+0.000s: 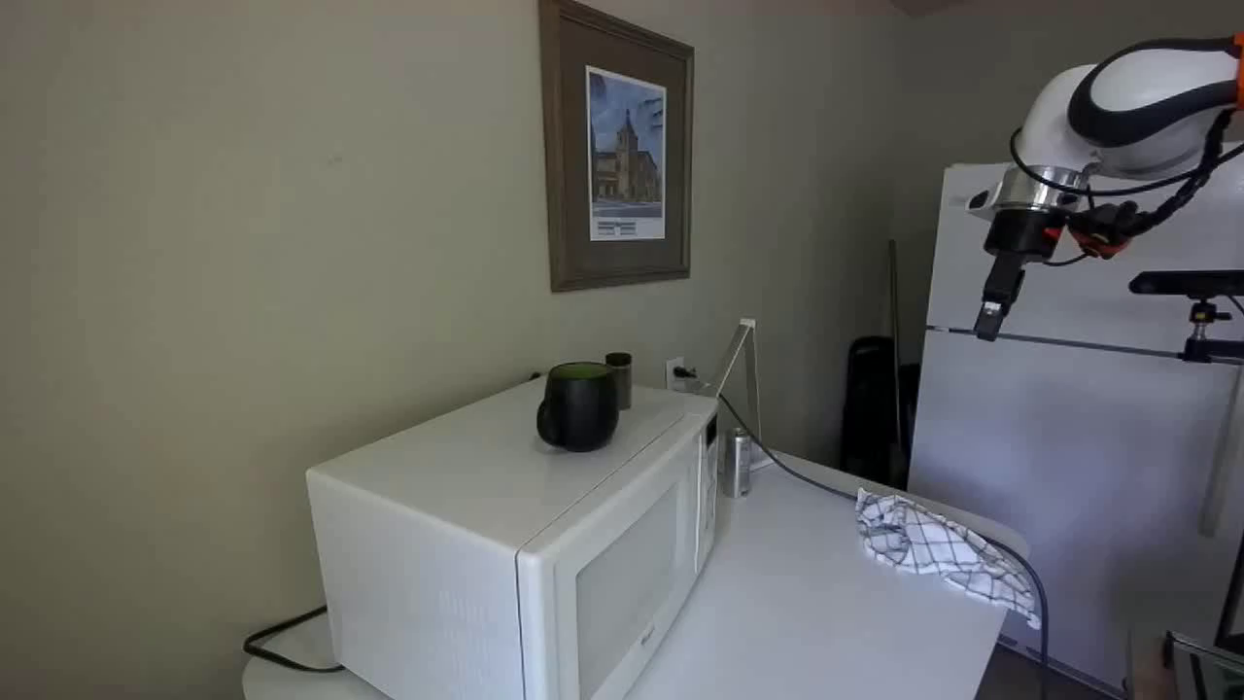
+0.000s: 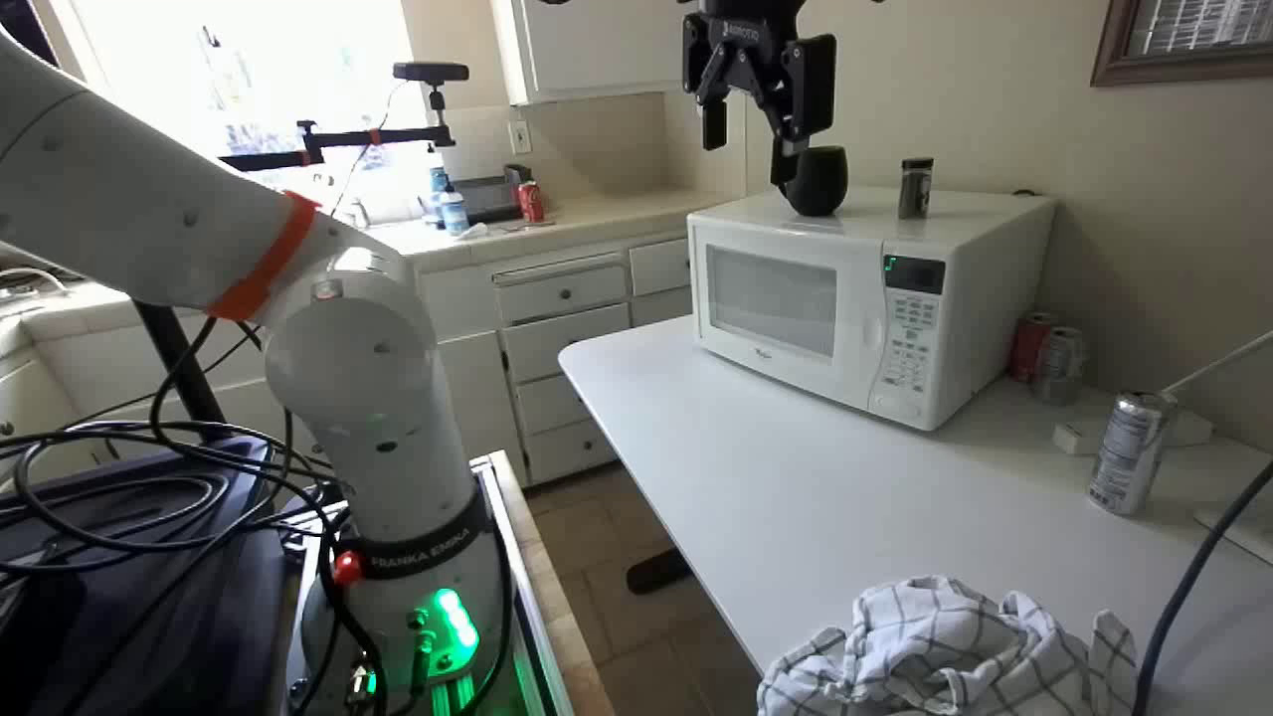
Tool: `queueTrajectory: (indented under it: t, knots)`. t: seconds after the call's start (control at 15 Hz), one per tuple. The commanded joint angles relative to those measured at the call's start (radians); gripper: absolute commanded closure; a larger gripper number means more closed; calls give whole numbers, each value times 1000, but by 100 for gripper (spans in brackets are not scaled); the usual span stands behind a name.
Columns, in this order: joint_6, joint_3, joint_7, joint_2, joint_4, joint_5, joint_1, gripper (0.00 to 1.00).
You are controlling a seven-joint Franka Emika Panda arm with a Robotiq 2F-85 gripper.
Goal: Remove the container from on top of the microwave and put it on the table
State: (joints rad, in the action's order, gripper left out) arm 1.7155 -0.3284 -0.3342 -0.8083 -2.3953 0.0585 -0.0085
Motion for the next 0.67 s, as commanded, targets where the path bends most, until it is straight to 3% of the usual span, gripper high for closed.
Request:
queueTrajectory:
  t: [0.0,0.6]
  knots:
    - [-4,14,-14,7,4,13,-22,0]
    - [10,22,-14,42,38,24,-3,0]
